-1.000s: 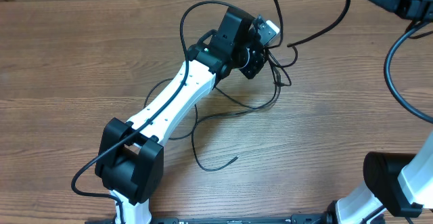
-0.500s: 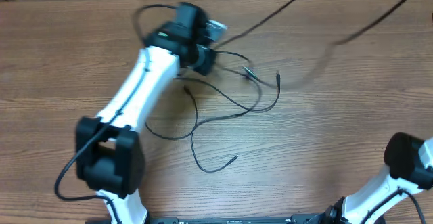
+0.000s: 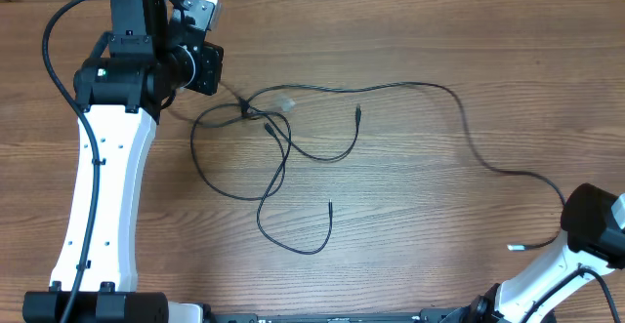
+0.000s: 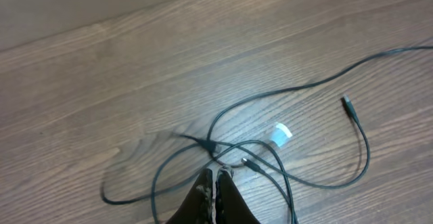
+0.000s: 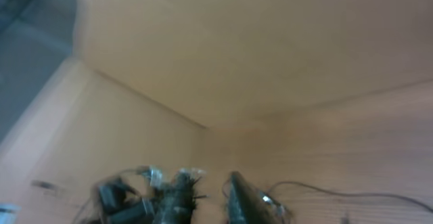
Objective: Untangle cables
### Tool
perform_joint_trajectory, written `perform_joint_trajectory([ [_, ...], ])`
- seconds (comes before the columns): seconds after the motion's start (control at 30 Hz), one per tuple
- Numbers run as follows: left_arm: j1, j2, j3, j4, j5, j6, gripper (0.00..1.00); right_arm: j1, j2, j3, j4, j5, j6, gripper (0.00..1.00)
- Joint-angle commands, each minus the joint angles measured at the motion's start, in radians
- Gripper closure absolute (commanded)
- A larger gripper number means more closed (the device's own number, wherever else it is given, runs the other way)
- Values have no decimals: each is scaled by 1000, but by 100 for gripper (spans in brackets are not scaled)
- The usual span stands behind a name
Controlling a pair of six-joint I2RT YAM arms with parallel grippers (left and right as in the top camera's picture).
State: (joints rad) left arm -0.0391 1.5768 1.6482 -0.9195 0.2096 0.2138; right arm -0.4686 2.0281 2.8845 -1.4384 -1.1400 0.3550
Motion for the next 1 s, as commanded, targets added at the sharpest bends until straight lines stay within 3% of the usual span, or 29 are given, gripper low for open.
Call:
perform_joint_trajectory([
  [0.0,-23,-1,3,-2,29,21,96,55,-13,1,-150,252,-218,37],
  [0.1,-49,-1,3,-3,63,6,92,110,-13,-4,-256,438,-272,4],
  [0.13,-60,-1,3,-3,89,6,84,134,-14,-22,-256,480,-269,0],
  [0.17,-68,-1,3,-4,107,6,74,151,-16,-31,-255,488,-266,0],
  [0.23,-89,-1,3,-9,143,-17,38,197,-15,-56,-255,505,-267,0],
  [0.27,-100,-1,3,-14,166,-29,31,222,-15,-77,-255,529,-267,0],
  [0.43,-138,-3,3,-39,211,-74,34,312,-15,-211,-250,652,-268,0],
  [0.6,-201,-14,5,-73,210,-84,36,353,-15,-362,-248,708,-364,0],
  [0.73,-243,-34,5,-79,209,-107,36,372,-15,-474,-233,941,-389,1],
  [0.83,-264,-60,5,-74,209,-133,35,372,-15,-566,-191,1004,-398,2],
  [0.97,-286,-90,5,-71,206,-140,33,375,-15,-738,-121,1012,-539,2],
])
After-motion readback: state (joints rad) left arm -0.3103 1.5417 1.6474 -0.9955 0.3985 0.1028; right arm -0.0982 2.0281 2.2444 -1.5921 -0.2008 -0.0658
